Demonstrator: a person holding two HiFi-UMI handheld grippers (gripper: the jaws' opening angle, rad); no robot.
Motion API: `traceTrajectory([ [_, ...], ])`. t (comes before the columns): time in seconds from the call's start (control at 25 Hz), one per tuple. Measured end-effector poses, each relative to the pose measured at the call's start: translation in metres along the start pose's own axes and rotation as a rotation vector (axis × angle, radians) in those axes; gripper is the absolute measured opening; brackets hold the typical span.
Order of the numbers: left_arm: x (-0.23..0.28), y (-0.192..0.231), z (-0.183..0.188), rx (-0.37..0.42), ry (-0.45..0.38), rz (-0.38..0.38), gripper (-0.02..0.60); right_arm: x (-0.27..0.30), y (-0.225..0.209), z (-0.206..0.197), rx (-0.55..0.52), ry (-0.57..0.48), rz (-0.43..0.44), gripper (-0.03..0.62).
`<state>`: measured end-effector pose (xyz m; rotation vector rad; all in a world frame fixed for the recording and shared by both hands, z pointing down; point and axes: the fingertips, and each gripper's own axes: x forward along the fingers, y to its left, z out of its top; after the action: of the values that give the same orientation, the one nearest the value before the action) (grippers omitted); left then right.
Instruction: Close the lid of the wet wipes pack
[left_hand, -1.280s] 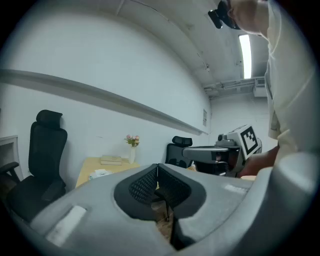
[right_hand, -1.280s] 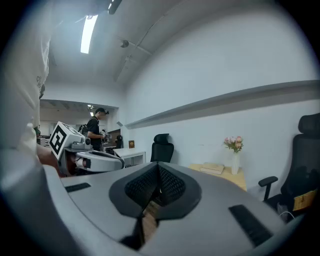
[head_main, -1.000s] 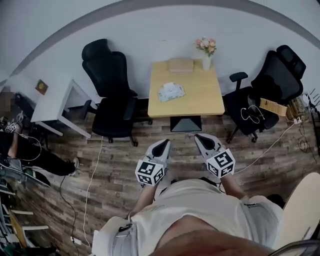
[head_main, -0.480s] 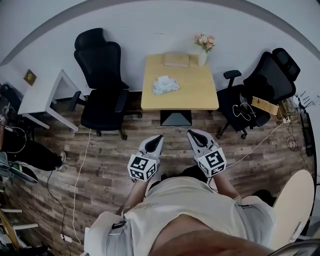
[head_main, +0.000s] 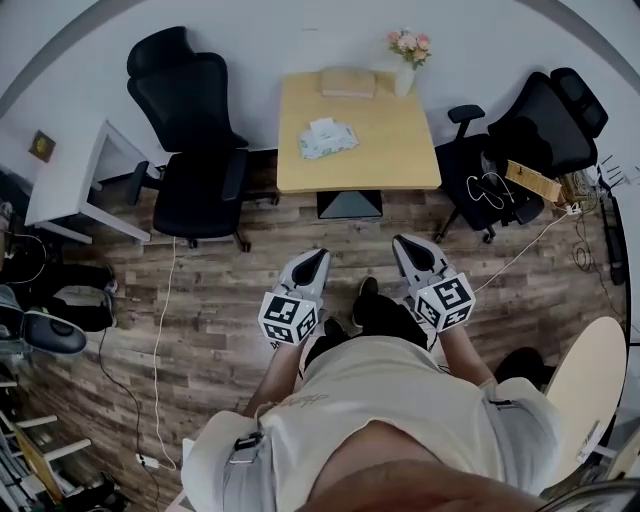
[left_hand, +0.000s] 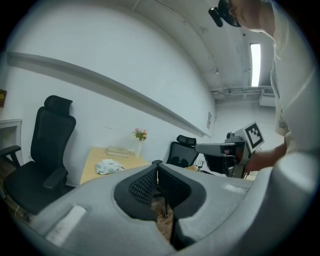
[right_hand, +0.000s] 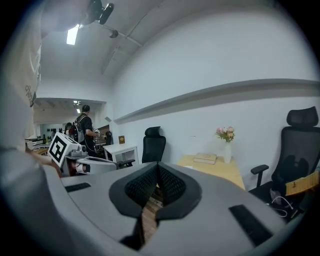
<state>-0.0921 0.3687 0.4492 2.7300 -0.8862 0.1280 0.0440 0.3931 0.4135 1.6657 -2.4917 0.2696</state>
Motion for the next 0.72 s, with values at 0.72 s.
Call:
traceTrajectory([
  [0.72, 0.138, 0.031, 0.057, 0.055, 0.047, 0.056, 0.017, 0.101, -0.118, 0.006, 0.041, -0.066, 0.128, 0.002],
])
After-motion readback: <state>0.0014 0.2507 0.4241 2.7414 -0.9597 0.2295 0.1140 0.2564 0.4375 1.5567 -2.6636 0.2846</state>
